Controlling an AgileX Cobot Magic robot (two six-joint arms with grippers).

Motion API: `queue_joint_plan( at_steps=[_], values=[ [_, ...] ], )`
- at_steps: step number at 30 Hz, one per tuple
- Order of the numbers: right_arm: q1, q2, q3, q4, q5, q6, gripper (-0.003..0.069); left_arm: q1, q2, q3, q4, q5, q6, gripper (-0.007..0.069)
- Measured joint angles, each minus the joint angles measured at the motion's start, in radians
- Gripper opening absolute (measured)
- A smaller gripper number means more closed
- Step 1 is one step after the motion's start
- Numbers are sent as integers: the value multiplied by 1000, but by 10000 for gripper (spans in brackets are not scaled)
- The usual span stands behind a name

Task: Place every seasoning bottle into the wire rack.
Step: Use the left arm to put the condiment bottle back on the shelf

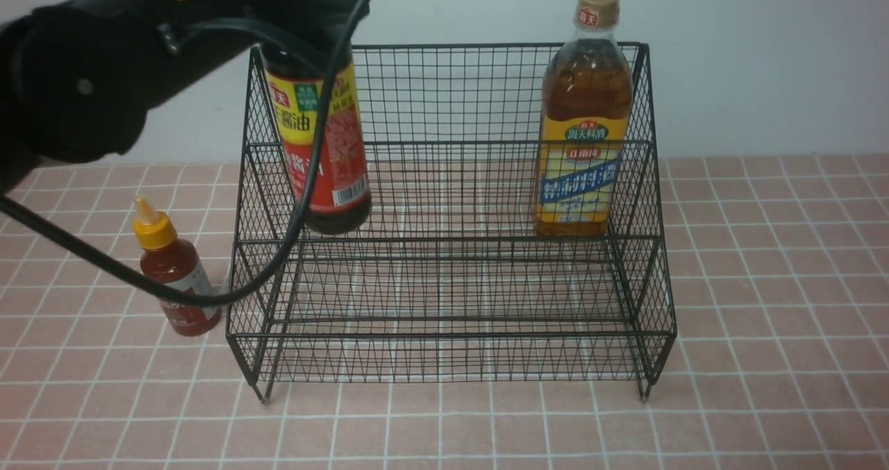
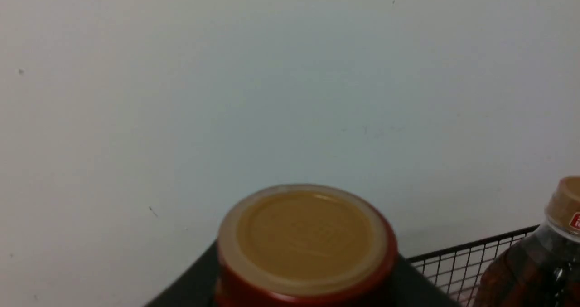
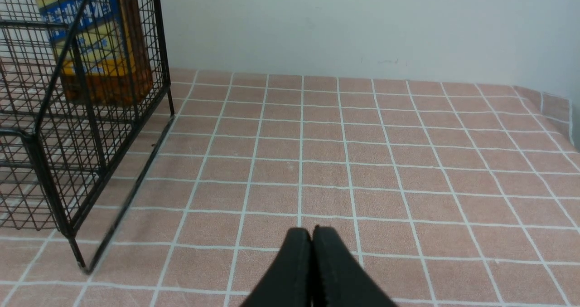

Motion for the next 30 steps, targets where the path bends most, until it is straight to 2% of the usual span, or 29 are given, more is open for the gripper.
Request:
queue_joint_plan(
  at_steps=[17, 30],
  values=[
    [0, 0, 0, 0, 0, 0, -13, 0, 8, 0, 22, 348, 15, 257],
    [0, 0, 0, 0, 0, 0, -13, 0, 46, -5, 35, 388, 24, 257]
  ],
)
